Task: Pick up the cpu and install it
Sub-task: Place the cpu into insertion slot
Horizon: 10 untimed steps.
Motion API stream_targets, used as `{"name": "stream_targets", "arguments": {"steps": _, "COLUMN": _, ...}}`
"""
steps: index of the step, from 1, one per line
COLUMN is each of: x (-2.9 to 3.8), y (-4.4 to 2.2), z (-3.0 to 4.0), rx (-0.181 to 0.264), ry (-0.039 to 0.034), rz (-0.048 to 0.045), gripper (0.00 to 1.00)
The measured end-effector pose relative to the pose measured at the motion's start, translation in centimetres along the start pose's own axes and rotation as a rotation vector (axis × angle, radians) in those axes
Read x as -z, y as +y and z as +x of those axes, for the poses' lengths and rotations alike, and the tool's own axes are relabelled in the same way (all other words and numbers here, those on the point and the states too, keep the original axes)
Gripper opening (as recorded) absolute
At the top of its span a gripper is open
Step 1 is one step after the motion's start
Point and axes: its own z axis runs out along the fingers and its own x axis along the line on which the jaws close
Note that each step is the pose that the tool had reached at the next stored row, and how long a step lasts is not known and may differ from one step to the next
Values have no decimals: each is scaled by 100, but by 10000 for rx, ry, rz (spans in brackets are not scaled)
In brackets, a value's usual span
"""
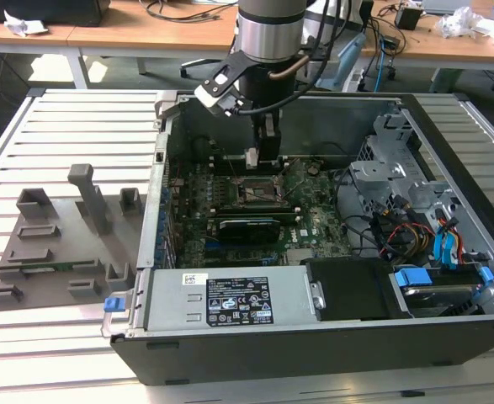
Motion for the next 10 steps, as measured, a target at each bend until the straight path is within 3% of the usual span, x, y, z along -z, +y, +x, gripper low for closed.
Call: {"name": "stream_targets", "arguments": {"steps": 10, "x": 0, "y": 0, "z": 0, "rx": -929, "ry": -39, "rz": 13, "gripper": 55}}
